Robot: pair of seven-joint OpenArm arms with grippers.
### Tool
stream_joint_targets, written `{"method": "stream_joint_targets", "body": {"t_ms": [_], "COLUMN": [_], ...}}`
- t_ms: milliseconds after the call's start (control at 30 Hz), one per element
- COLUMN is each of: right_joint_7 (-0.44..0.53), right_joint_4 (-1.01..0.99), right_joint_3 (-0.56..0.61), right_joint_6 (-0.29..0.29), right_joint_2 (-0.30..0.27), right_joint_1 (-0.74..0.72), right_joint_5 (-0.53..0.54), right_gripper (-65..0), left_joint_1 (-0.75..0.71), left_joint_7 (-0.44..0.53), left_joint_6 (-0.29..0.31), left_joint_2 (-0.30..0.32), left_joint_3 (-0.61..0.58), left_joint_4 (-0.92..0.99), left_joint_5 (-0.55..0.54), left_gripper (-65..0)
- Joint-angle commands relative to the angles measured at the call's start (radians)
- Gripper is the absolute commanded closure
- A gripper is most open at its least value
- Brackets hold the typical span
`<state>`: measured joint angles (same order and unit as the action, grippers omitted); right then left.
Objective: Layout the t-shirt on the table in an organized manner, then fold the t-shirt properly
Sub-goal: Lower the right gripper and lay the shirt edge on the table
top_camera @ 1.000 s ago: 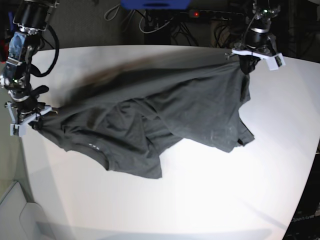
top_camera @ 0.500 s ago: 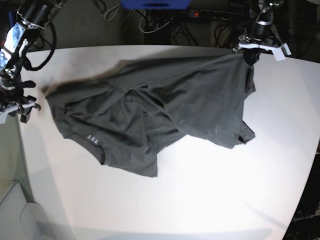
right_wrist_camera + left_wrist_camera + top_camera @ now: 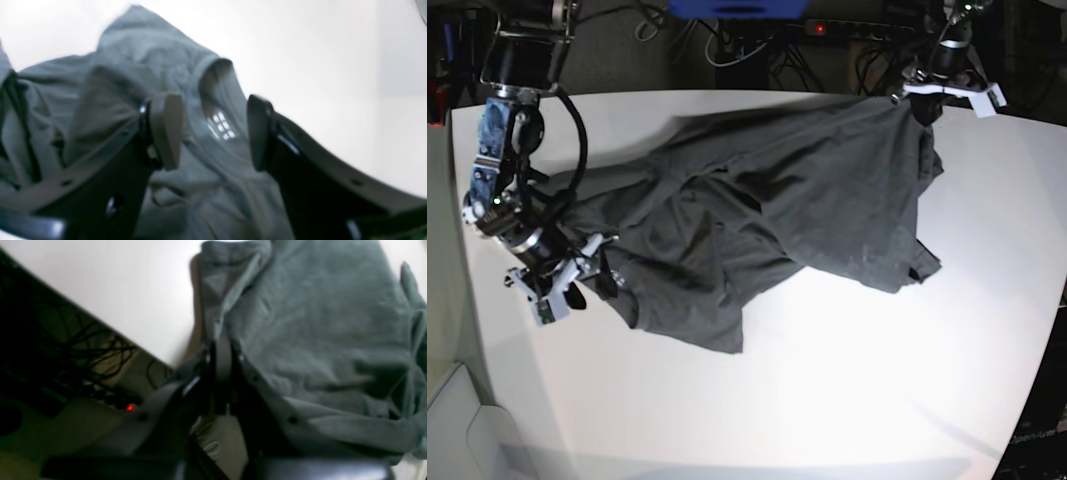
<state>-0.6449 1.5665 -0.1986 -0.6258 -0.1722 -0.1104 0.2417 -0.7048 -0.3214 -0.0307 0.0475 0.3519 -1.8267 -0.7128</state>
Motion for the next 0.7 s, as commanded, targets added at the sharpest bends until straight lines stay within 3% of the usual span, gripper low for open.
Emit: {"method": "stream_joint_targets", "body": {"t_ms": [0, 67, 233, 300, 667], "right_joint_7": [0.02, 0.02, 0.023, 0.026, 0.029], "right_joint_4": [0.019, 0.019, 0.019, 0.004, -0.34], "right_joint_3": [0.011, 0.026, 0.07, 0.089, 0.337], "right_joint_6": [0.001, 0.001, 0.001, 0.001, 0.001], "right_joint_2": [-0.011, -0.011, -0.008, -0.01, -0.033], "right_joint_1": [-0.028, -0.033, -0.035, -0.036, -0.295], "right_joint_5": [0.014, 0.014, 0.014, 0.014, 0.012], "right_gripper": [-32.2, -32.2, -32.2, -32.2, -32.2], "left_joint_1": [-0.008, -0.008, -0.008, -0.008, 0.0], "left_joint_7": [0.017, 0.017, 0.018, 0.018, 0.017], "left_joint_6": [0.005, 0.005, 0.005, 0.007, 0.008], "left_joint_2": [0.005, -0.001, -0.059, -0.08, -0.079], "left_joint_3": [0.005, 0.005, 0.06, 0.083, 0.095], "left_joint_4": [-0.02, -0.031, -0.04, -0.04, -0.107], "left_joint_5": [-0.006, -0.006, -0.006, -0.006, -0.006], "left_gripper": [-2.2, -8.2, -33.8, -38.8, -39.9]}}
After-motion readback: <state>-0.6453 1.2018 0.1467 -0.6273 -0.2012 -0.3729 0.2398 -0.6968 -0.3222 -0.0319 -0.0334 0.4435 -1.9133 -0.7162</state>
